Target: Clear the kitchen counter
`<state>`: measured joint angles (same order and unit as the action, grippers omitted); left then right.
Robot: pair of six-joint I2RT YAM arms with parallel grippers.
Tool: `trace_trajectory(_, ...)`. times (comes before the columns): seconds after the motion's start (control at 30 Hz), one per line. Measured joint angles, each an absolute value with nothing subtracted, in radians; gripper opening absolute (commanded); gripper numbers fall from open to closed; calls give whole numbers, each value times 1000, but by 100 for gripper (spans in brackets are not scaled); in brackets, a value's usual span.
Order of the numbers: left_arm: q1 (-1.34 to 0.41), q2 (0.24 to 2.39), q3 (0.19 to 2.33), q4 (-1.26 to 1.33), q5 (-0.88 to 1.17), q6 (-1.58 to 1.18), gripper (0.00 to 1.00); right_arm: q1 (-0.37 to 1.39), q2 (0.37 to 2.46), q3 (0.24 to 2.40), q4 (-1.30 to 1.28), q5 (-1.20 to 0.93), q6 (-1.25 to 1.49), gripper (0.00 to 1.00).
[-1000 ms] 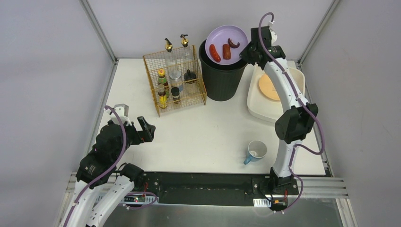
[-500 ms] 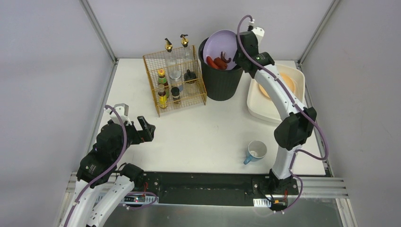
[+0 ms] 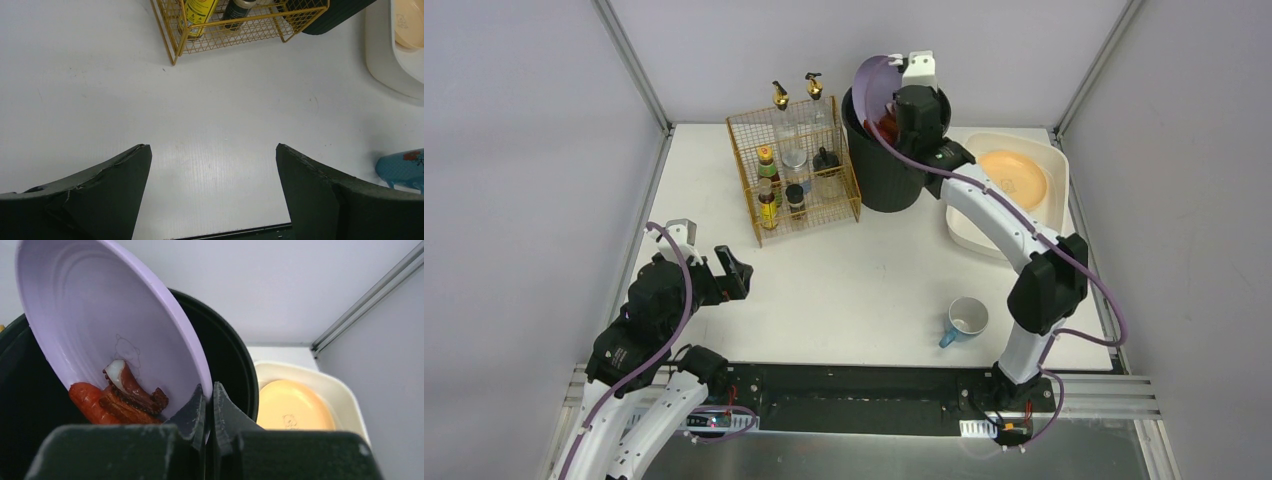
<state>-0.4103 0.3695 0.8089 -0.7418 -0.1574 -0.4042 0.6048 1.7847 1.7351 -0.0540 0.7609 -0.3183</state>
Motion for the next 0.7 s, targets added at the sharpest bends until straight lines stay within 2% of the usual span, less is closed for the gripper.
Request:
trace_trajectory(0.33,-410,369,809,-742,-157,-404,100,689,1792,1613,454,833,-852,0)
trace_trajectory(0.5,-410,369,809,-742,-157,-404,100,735,1847,1599,794,822,-1167,0)
trace_trajectory(0.7,-410,369,809,-742,-157,-404,100,764,1902,1588,987,784,-1386,0)
